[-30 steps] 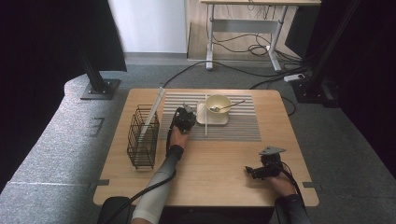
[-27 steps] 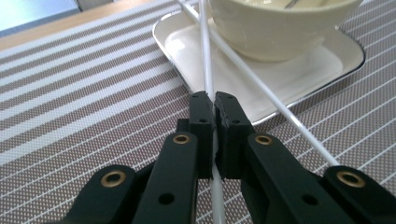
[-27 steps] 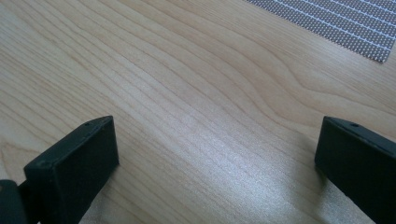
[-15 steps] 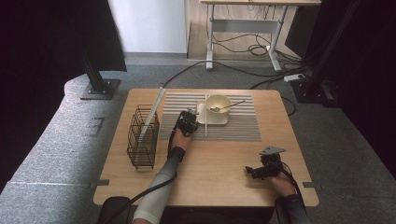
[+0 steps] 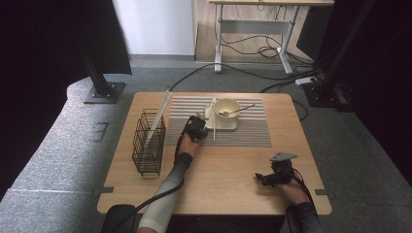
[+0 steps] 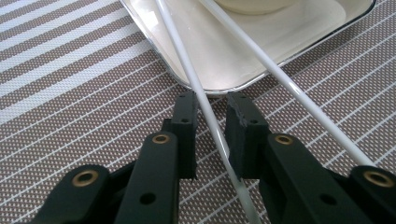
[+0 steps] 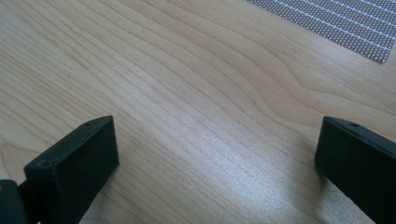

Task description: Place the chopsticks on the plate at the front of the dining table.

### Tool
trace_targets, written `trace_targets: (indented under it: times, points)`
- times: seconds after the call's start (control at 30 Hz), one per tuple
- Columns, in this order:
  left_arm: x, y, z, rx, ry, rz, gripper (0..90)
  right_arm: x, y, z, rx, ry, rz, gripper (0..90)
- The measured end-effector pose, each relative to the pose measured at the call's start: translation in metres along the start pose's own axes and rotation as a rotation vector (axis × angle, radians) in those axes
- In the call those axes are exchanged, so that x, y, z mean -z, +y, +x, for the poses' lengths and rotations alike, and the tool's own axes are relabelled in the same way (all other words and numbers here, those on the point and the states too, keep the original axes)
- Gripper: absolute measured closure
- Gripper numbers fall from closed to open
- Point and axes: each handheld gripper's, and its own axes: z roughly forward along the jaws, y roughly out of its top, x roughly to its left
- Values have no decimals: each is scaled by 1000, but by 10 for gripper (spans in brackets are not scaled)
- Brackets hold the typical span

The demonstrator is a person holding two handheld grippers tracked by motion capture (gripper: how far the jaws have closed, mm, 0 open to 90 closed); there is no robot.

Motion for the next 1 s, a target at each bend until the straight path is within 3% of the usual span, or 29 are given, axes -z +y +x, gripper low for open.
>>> trace_targets:
  times: [0.2,0.4,0.53,0.67,0.77,0.83,1.0]
  points:
    - [-3,-1,-6,-30,-26,2,636,0,0,0,2,0,-1,0]
    - [5,3,-2,3,-21,-49,543,0,0,0,5,1,-1,0]
    - [9,7,1,57,-53,-74,467,0,0,0,2,2,0,0]
    - [8,9,-2,87,-100,-78,372,0,0,0,5,2,-1,0]
    - [3,9,-4,98,-112,-60,310,0,0,0,5,1,-1,0]
    - [1,8,-5,107,-132,-56,297,0,0,0,3,0,-2,0]
    - [-1,9,-9,97,-131,-40,308,0,0,0,1,-2,-2,0]
